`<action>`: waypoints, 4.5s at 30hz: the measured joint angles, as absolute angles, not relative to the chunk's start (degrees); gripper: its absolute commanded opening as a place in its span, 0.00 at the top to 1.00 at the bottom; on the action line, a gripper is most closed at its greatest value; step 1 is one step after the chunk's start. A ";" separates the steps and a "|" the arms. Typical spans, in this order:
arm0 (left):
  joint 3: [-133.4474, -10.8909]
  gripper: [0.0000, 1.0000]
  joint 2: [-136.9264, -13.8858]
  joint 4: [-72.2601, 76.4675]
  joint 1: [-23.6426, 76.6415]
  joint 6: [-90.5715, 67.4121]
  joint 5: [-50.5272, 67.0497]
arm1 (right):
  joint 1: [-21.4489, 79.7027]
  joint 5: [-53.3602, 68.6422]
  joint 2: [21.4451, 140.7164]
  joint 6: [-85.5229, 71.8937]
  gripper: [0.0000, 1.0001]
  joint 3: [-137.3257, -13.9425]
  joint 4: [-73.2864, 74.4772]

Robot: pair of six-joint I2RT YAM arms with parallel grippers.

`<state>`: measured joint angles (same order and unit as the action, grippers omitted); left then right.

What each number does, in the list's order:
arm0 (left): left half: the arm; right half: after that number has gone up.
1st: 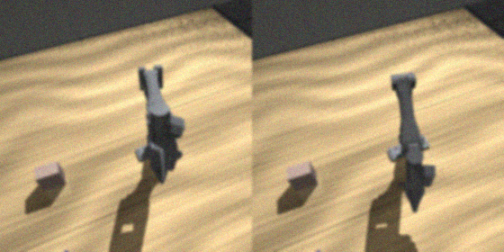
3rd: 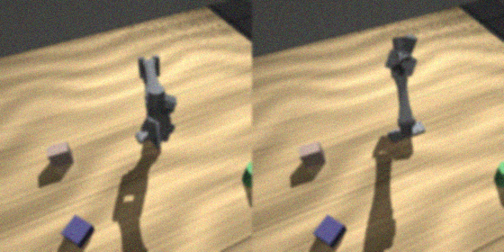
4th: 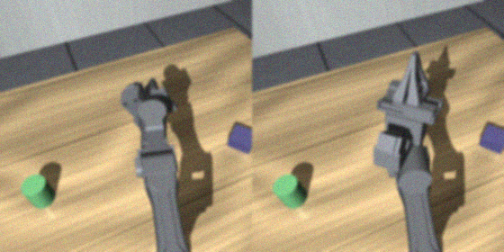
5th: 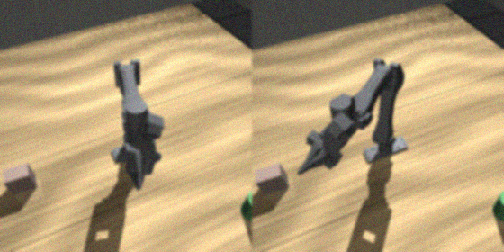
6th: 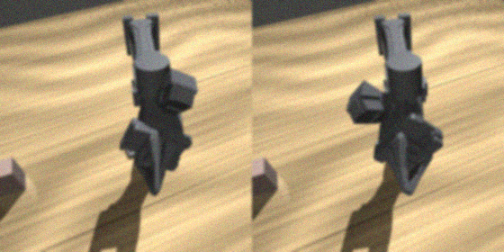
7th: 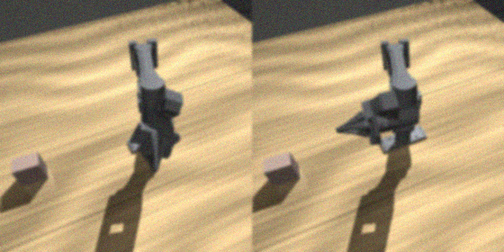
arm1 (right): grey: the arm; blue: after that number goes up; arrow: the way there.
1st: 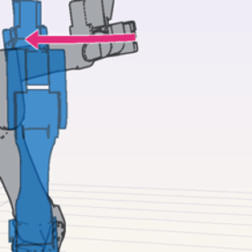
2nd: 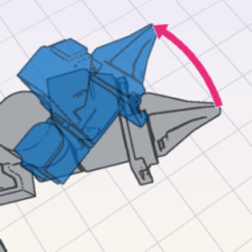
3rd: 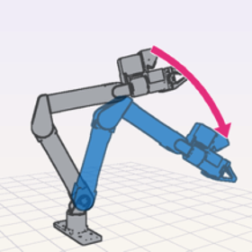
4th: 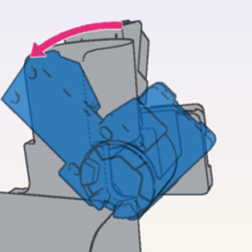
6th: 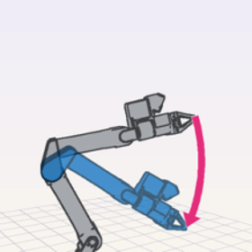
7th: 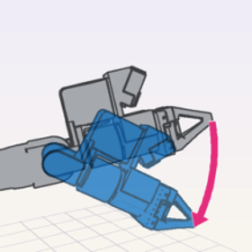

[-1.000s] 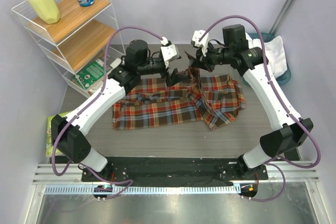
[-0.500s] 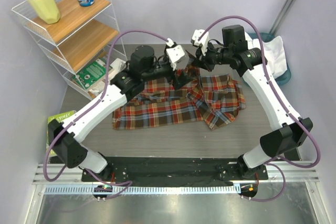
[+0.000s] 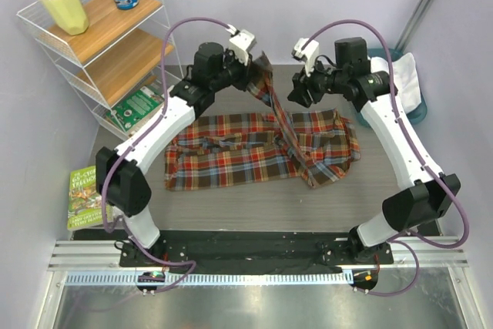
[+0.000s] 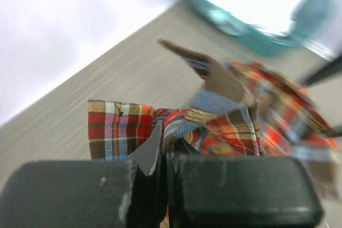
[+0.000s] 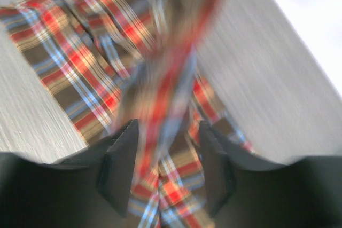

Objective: Fold and stack the long sleeve shirts
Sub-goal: Fold the shirt

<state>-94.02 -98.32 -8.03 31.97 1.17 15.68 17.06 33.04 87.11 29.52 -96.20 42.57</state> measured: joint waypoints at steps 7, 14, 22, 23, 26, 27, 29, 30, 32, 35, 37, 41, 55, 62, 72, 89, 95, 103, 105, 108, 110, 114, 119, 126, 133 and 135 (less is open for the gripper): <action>-100.73 1.00 -108.92 -13.87 28.75 -6.55 2.17 | 7.09 32.38 88.95 31.68 0.39 -94.24 53.60; -101.54 1.00 -113.06 -19.57 28.99 -8.80 -4.27 | 5.91 31.20 85.34 42.13 0.38 -78.28 64.27; -101.58 1.00 -113.08 -20.53 28.99 -8.78 -6.07 | 9.56 31.53 78.19 47.05 0.31 -69.89 67.18; -101.58 1.00 -113.10 -20.53 28.99 -8.75 -6.07 | 10.87 31.22 77.10 46.70 0.31 -68.99 66.76; -101.58 1.00 -113.10 -20.53 28.99 -8.67 -6.07 | 15.64 29.78 75.33 45.21 0.31 -66.57 64.34; -101.56 1.00 -113.10 -20.56 28.99 -8.62 -6.04 | 16.71 29.36 75.31 44.53 0.32 -66.06 63.53; -101.58 1.00 -113.10 -20.53 28.99 -8.58 -6.02 | 18.72 28.23 75.81 42.68 0.32 -64.73 61.06; -101.58 1.00 -113.10 -20.53 28.99 -8.58 -6.00 | 19.22 27.35 76.27 41.63 0.32 -64.23 59.86; -101.58 1.00 -113.10 -20.51 28.99 -8.54 -5.91 | 19.55 25.08 77.23 39.88 0.36 -63.61 57.10; -101.58 1.00 -113.10 -20.49 28.99 -8.43 -5.26 | 19.55 21.61 78.06 38.13 0.64 -63.26 53.45; -101.56 1.00 -113.10 -20.47 28.99 -8.23 -4.73 | 19.55 18.96 78.50 36.93 0.83 -63.20 51.29; -101.58 1.00 -113.08 -20.45 28.99 -7.25 -3.73 | 19.33 15.90 79.72 36.03 0.99 -63.22 48.84; -101.67 1.00 -112.88 -20.40 28.99 -5.34 -1.48 | 20.32 22.06 79.92 37.56 0.32 -64.86 52.47; -101.67 1.00 -111.48 -20.40 28.99 -3.97 -1.41 | 22.00 16.36 85.23 35.92 0.78 -63.96 48.77; -100.57 1.00 -107.35 -19.46 28.99 -0.89 0.64 | 18.85 8.60 87.37 36.40 0.99 -67.31 46.41; -91.96 1.00 -98.32 -16.62 28.99 7.66 8.95 | 6.17 8.71 98.96 43.90 0.91 -75.02 43.18; -91.90 1.00 -97.69 -16.49 28.99 9.02 10.02 | 4.64 11.14 99.68 43.70 0.74 -76.23 41.54; -91.90 1.00 -97.69 -16.99 28.99 10.55 10.09 | 2.22 15.16 102.91 42.72 0.34 -82.54 44.77; -91.90 1.00 -97.69 -17.02 28.99 10.92 10.11 | -0.84 17.08 102.89 42.74 0.36 -84.18 47.81; -91.90 1.00 -97.69 -16.99 28.99 11.29 10.46 | -4.80 19.29 102.26 42.98 0.37 -84.84 51.11; -91.90 1.00 -97.69 -17.02 28.99 11.86 10.96 | -6.48 20.23 101.27 43.07 0.39 -83.90 53.23; -90.98 1.00 -97.23 -17.08 28.64 15.51 14.26 | -5.93 22.33 98.76 43.16 0.48 -79.35 55.44; -87.39 1.00 -94.56 -22.06 25.76 24.73 25.10 | -5.21 22.28 98.74 42.83 0.54 -73.30 54.89; -85.08 1.00 -90.78 -40.40 19.33 47.79 36.58 | -5.26 17.98 100.20 41.78 0.66 -68.14 51.22; -76.53 1.00 -86.98 -57.34 14.52 76.16 37.36 | -5.26 15.46 100.77 41.04 0.74 -64.66 48.86; -72.16 0.96 -85.54 -57.71 13.82 82.04 36.29 | -5.26 15.33 100.77 40.73 0.75 -64.66 48.49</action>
<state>-72.16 -85.54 -57.71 13.82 82.04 36.29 -5.26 15.33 100.77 40.73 -64.66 48.49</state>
